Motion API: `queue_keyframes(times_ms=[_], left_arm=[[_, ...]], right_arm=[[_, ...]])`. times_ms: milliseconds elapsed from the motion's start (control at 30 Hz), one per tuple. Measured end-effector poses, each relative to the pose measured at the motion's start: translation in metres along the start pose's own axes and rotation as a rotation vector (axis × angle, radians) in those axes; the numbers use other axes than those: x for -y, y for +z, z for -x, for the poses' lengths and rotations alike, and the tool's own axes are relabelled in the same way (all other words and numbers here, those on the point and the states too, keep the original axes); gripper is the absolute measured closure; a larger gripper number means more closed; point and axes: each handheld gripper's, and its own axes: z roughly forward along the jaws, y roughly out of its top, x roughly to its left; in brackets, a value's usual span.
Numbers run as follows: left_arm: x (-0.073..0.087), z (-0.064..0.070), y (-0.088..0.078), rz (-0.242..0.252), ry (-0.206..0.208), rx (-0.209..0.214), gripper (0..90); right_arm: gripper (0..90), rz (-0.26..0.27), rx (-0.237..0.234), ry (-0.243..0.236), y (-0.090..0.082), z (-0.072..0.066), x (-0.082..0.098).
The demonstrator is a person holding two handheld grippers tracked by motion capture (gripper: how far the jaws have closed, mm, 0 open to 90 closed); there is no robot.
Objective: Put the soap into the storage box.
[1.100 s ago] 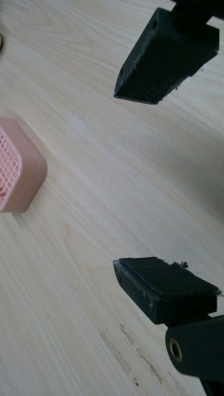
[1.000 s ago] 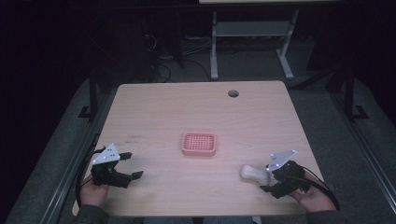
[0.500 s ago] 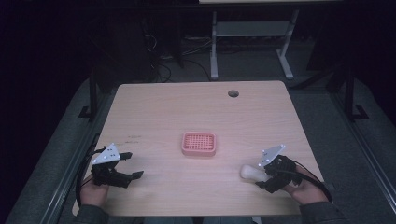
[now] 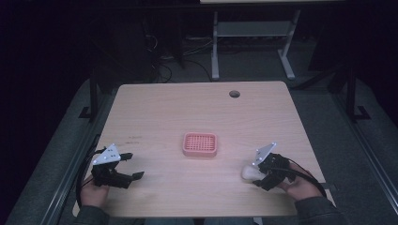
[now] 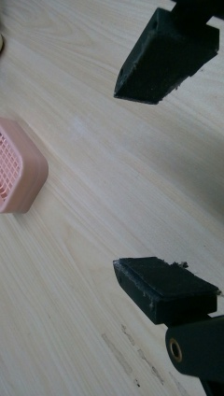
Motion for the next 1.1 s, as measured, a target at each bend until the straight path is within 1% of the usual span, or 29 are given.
queue_keyframes(times_ms=[33,100,200,333,433,467,500,633,867,933,967,1100], left_arm=[[0.000,0.000,0.000,-0.001,0.001,0.000,14.8],[0.000,0.000,0.000,0.000,0.001,0.000,14.8],[0.000,0.000,0.000,-0.001,0.001,0.000,14.8],[0.000,0.000,0.000,-0.001,0.001,0.000,14.8],[0.000,0.000,0.000,-0.001,0.001,0.001,14.8],[0.000,0.000,0.000,-0.001,0.001,0.001,14.8],[0.000,0.000,0.000,-0.001,0.002,0.001,14.8],[0.000,0.000,0.000,-0.001,0.002,0.002,14.8],[0.000,0.000,-0.001,0.005,-0.004,0.001,14.8],[0.000,0.000,-0.001,0.004,-0.003,0.000,14.8],[0.000,0.000,-0.001,0.005,-0.002,0.001,14.8],[0.000,0.000,-0.002,0.008,-0.006,-0.001,14.8]], right_arm=[[33.1,-0.006,-0.007,0.000,0.001,0.000,-0.001],[33.2,-0.017,-0.003,-0.010,0.003,0.001,-0.003],[36.3,-0.034,-0.012,-0.015,0.006,0.002,-0.006],[39.5,-0.053,-0.013,-0.013,0.009,0.004,-0.007],[40.0,-0.067,-0.018,-0.005,0.012,0.005,-0.006],[40.6,-0.065,-0.021,-0.003,0.012,0.005,-0.005],[43.6,-0.059,-0.036,-0.001,0.012,0.006,-0.005],[45.0,-0.064,-0.047,0.008,0.012,0.007,-0.005],[47.2,-0.060,-0.050,0.016,0.013,0.007,-0.005],[47.6,-0.062,-0.042,0.005,0.013,0.007,-0.005],[47.8,-0.062,-0.052,0.005,0.013,0.006,-0.006],[48.2,-0.060,-0.060,0.003,0.012,0.006,-0.006]])
